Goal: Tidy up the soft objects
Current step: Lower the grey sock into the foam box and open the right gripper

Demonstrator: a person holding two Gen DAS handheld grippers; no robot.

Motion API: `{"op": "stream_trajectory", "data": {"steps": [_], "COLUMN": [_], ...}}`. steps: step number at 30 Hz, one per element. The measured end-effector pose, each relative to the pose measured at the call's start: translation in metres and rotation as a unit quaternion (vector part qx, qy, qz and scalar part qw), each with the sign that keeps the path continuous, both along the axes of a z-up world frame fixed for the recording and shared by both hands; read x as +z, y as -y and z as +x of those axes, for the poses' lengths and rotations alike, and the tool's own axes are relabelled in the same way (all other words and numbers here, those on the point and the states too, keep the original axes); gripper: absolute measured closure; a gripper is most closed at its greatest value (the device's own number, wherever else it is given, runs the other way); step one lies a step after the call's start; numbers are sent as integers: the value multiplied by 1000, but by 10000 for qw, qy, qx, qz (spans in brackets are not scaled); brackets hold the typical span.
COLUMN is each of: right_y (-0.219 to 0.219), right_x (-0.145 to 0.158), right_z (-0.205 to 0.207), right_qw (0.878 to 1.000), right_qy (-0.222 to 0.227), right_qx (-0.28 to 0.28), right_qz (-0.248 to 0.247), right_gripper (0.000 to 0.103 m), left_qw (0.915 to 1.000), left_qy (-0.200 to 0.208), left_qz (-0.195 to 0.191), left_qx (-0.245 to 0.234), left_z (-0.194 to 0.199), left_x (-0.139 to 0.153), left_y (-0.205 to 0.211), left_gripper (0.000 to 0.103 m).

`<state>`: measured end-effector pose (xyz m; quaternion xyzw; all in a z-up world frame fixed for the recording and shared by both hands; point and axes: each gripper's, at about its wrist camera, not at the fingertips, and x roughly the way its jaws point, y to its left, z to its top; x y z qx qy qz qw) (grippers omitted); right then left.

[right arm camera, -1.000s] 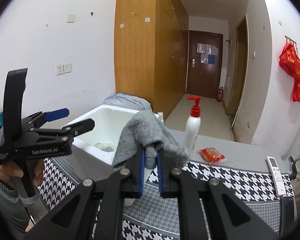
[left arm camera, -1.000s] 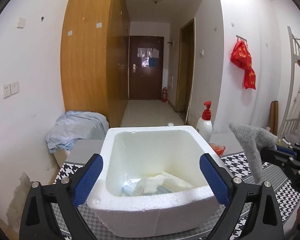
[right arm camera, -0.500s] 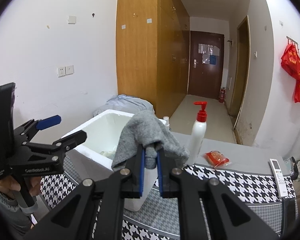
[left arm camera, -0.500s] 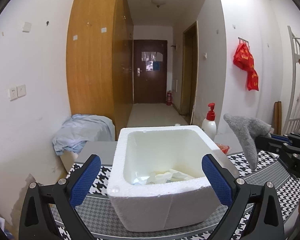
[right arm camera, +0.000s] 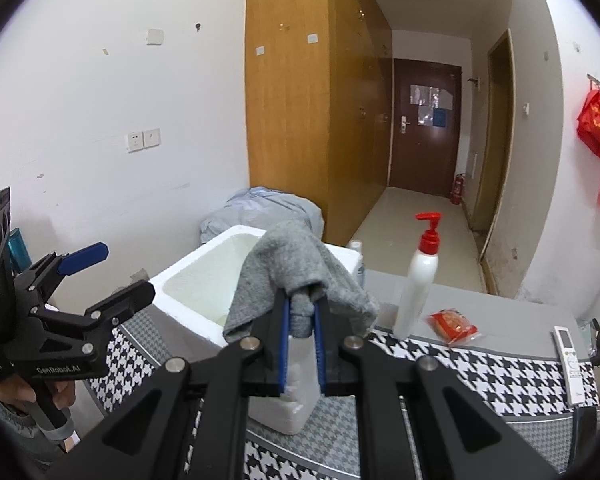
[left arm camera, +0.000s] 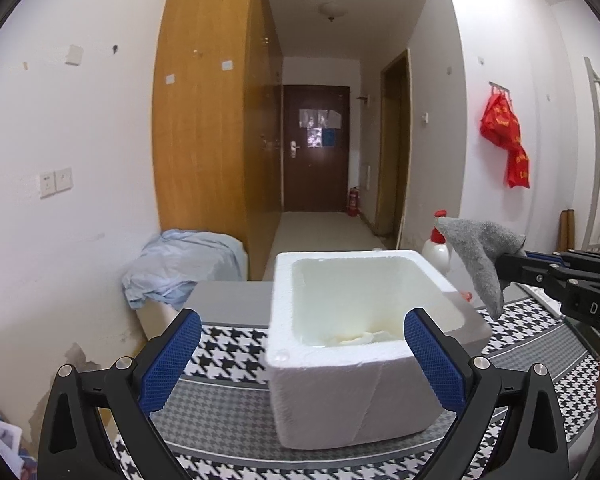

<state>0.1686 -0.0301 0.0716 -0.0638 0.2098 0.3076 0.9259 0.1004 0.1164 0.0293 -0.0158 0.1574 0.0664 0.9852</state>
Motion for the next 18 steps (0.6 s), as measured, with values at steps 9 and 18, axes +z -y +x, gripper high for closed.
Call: {"op": "stream_trajectory", "data": {"steps": [9, 18], "right_y": [-18, -42], "right_x": [-1, -3], "right_z": [10, 17], "right_qw": [9999, 9998], "right_qy": [-145, -172], "right_qx": [45, 131], "right_qz": [-25, -31], "right_gripper": [89, 89], "left_qw": [9996, 9990], "left_qy": [36, 85], "left_qz": [-46, -127], "left_qx": [288, 417], "left_z": [-15, -35], "left_x": [1, -2], "left_y": [-13, -28], "left_gripper": [1, 1]}}
